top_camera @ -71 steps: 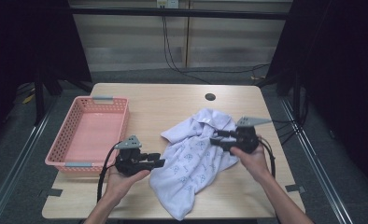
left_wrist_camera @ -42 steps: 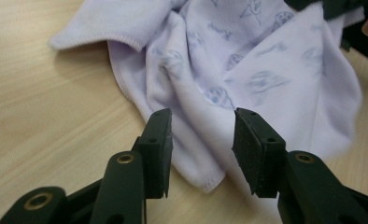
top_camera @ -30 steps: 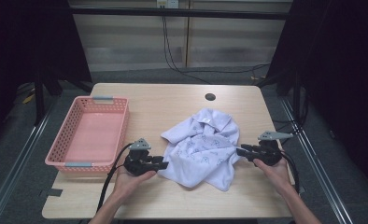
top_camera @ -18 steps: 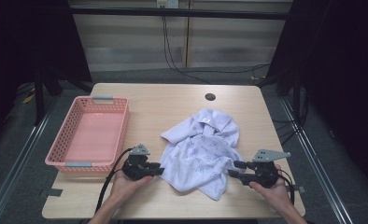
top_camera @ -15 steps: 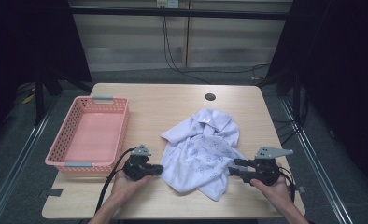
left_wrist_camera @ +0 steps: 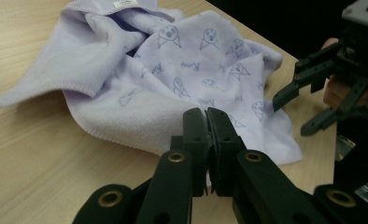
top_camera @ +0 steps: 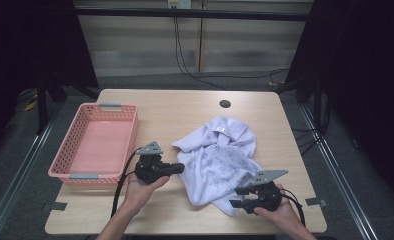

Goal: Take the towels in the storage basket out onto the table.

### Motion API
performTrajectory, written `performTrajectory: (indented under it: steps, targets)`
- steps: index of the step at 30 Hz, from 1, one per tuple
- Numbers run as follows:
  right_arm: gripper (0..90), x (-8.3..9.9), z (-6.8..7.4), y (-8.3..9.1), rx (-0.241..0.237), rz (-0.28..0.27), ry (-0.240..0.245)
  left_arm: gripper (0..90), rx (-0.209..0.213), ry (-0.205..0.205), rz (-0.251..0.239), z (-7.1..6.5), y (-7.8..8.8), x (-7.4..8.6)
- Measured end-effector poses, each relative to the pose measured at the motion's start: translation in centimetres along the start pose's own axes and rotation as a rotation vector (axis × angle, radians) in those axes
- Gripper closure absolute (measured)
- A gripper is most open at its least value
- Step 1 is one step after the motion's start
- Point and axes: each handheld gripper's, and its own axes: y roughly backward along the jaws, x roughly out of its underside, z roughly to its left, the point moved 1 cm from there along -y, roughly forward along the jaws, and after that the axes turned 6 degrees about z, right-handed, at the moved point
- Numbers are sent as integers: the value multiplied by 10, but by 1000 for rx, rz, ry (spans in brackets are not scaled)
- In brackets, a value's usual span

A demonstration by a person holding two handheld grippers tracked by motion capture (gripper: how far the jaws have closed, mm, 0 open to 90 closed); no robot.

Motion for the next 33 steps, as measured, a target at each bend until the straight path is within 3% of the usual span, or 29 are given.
performTrajectory:
  steps: [2, 8, 10, 11, 13, 14, 15, 18, 20, 21, 23, 26, 28, 31, 33]
  targets:
    - [447, 2, 2, -8, -15, 43, 21, 872, 2, 12, -13, 2, -1, -3]
    - [420, 9, 18, -13, -18, 43, 119, 872, -24, 49, -46, 12, 2, -6]
    - [427, 11, 25, -14, 18, 46, 172, 872, -30, 58, -52, 15, 5, -6]
    - [438, 12, 28, -15, 46, 47, 209, 872, -30, 62, -60, 16, 6, -6]
    - [476, 13, 31, -15, 63, 44, 221, 873, -34, 68, -73, 17, 10, -7]
    - [520, 14, 32, -14, 65, 44, 224, 873, -34, 73, -81, 18, 12, -7]
    - [620, 13, 33, -14, 61, 48, 224, 873, -34, 75, -85, 18, 13, -7]
    - [841, 10, 28, -11, 36, 72, 174, 872, -39, 69, -65, 16, 16, -10]
    - [868, 8, 22, -8, -16, 79, 132, 872, -21, 47, -51, 12, 18, -15]
    - [871, 6, 20, -3, -35, 54, 114, 871, -23, 37, -51, 9, 18, -19]
    - [873, -1, 10, 15, -73, -47, 40, 866, -18, 21, -51, 5, 16, -27]
    - [874, -9, -14, 50, -29, -194, -34, 847, -4, 5, -38, 1, 6, -37]
    - [875, -9, -34, 73, 32, -265, -89, 817, 1, 2, -30, 1, -5, -39]
    - [876, -1, -64, 100, 127, -327, -166, 763, 41, 14, 9, 3, -20, -36]
    - [877, 8, -79, 108, 163, -337, -215, 683, 36, 11, 27, 1, -26, -31]
